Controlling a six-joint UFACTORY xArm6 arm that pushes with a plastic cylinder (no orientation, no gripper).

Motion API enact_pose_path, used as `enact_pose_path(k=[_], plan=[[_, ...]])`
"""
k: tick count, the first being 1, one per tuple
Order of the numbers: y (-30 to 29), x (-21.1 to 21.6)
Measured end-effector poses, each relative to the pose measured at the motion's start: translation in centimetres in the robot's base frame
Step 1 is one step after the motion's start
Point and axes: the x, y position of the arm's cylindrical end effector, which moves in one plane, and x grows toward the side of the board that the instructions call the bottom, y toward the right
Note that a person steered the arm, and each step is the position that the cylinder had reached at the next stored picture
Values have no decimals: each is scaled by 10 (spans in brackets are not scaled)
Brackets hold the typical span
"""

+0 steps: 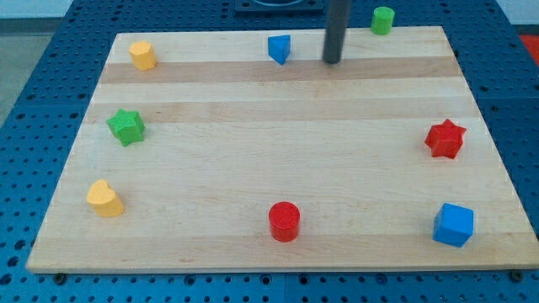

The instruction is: Put the blue triangle at the top center

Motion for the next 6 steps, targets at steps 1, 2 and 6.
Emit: enact_pose_path(k=[1, 2, 6], plan=[[-44, 22], [-55, -44], [-47, -90]])
